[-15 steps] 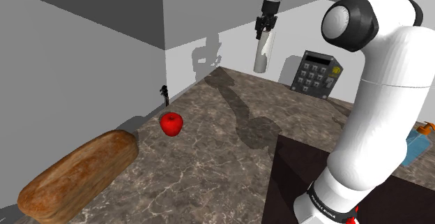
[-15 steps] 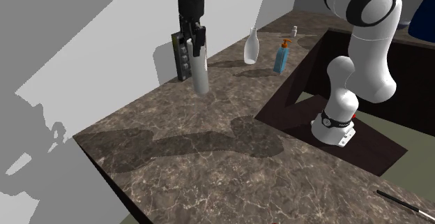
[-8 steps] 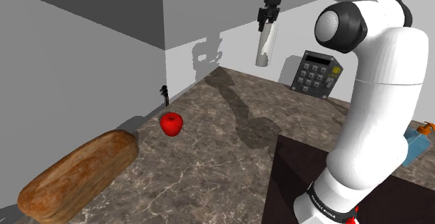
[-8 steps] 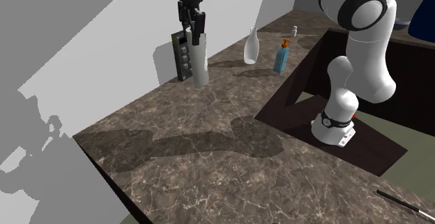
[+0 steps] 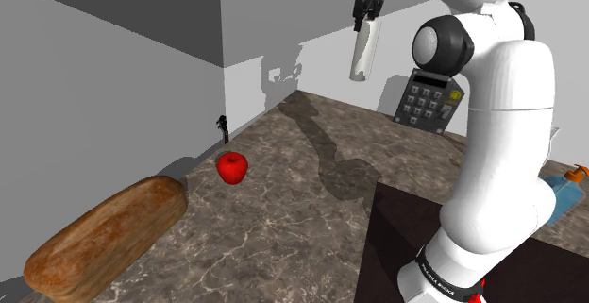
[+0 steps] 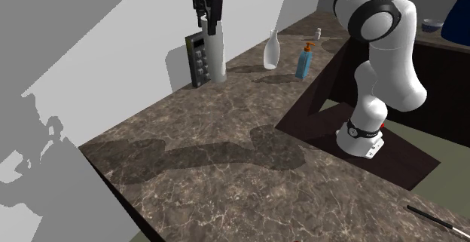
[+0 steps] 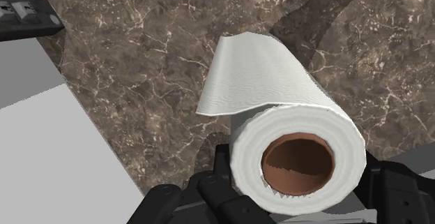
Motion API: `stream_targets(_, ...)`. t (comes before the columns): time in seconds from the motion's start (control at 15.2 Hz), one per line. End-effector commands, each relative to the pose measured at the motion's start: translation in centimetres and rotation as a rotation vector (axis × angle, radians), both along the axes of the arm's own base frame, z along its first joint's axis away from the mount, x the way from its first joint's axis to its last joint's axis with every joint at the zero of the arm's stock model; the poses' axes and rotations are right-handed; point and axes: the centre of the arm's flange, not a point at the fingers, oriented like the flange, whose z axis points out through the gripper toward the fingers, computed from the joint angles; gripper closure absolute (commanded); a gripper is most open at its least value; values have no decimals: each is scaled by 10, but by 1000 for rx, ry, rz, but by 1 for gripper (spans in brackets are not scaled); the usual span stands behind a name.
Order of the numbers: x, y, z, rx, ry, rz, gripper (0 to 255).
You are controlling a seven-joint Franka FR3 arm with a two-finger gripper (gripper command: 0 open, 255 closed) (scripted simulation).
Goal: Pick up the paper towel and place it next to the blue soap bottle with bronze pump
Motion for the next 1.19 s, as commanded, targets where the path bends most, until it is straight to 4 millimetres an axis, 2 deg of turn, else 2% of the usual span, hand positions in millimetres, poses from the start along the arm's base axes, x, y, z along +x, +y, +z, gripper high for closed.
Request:
stream_targets(0.0,-18,-9,3,0,-1,-1,255)
stream_targets(1.12,-219,-110,3,0,-1,-1,255)
